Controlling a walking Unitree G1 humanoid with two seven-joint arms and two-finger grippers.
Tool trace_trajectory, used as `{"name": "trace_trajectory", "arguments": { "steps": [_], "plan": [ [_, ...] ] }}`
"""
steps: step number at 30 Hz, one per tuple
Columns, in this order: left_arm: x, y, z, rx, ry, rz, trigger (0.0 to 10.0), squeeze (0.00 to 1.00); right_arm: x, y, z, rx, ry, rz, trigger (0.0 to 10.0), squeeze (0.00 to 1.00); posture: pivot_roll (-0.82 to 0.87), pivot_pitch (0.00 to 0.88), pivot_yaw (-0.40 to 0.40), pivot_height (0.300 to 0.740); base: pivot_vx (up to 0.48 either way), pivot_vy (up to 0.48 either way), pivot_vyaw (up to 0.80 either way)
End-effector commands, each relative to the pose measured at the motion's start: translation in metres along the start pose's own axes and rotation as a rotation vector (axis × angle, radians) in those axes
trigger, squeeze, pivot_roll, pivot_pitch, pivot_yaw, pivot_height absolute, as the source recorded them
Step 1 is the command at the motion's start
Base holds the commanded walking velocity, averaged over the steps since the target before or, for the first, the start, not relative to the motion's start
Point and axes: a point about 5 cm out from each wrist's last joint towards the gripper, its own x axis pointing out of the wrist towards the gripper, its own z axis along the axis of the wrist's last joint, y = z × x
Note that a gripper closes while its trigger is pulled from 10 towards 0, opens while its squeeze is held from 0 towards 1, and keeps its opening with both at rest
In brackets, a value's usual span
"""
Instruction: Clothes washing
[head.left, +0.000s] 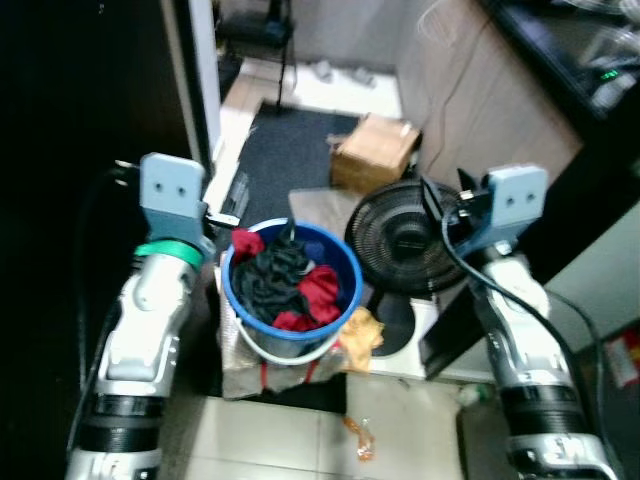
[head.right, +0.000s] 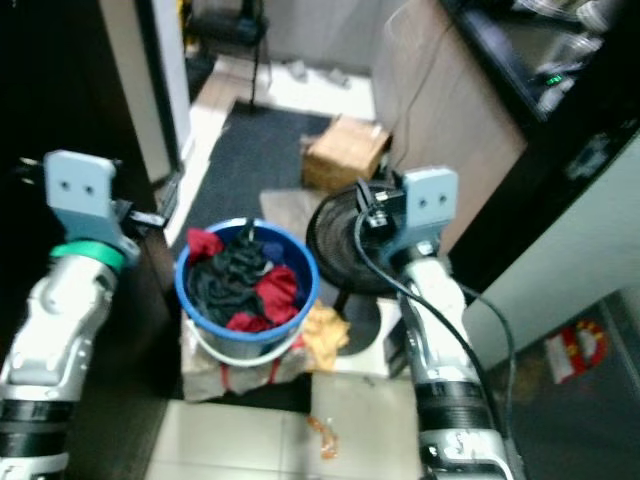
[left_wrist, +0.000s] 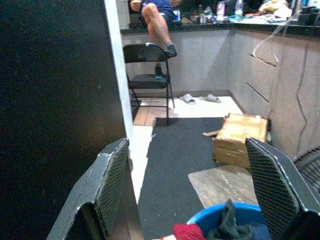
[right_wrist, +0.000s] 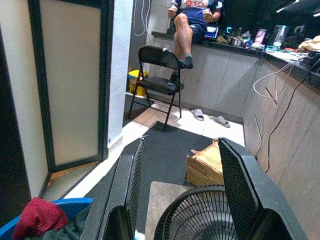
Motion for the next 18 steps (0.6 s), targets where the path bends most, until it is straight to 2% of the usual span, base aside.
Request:
{"name": "trace_trajectory", "arguments": {
  "steps": [1,18],
  "plan": [
    [-0.0015,-0.0063,-0.004,-0.001,0.018,-0.02,10.0,0.0,-0.0042,-0.0047,-0.004,0.0,0.022,-0.016,10.0,0.0,0.02,0.006,-0.026,0.74,0.0,0.0,0.0],
    [-0.0024,-0.0059,-0.0042,0.005,0.016,-0.014,10.0,0.0,-0.004,-0.0027,-0.004,-0.004,0.024,-0.005,10.0,0.0,0.02,0.01,-0.027,0.74,0.0,0.0,0.0]
  ]
}}
